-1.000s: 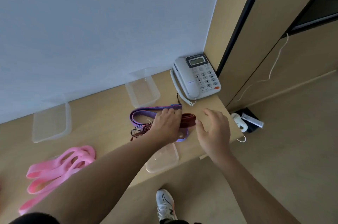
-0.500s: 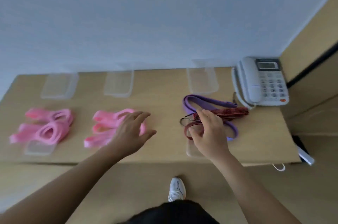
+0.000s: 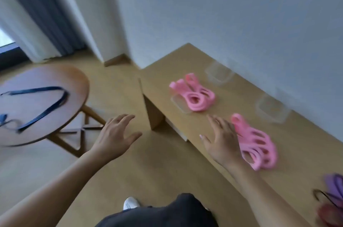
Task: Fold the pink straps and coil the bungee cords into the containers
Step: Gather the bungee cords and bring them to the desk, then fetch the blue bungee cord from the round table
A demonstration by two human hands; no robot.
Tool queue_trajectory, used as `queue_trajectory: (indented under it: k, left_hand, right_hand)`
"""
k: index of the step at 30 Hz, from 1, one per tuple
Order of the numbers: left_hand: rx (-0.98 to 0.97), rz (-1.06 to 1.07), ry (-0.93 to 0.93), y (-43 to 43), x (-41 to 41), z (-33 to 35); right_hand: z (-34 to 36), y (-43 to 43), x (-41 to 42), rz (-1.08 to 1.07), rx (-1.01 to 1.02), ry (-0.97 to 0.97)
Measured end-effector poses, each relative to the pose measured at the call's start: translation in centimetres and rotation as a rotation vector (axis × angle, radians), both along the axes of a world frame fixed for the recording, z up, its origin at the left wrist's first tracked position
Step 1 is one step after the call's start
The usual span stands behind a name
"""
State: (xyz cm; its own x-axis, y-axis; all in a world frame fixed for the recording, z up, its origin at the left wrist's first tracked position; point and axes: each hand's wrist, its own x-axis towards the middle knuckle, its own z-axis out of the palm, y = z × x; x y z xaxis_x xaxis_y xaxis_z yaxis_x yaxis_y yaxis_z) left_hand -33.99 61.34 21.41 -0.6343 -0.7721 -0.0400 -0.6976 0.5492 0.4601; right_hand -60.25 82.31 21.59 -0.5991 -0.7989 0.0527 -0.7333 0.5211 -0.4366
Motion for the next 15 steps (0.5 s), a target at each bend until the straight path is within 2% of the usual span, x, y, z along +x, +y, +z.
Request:
queue_trajectory:
  k: [8,15]
  left_hand:
    - [0.024,0.408,0.036,-8.9,18.8,-0.4]
    - [0.086,0.718,0.006,-11.7,31.7,-2.0]
  right_hand:
    - [-0.8,-18.6,12.8,0.355,0.107,0.050]
    - [-0.9,-31.1,22.1,0.615,0.193,0.067]
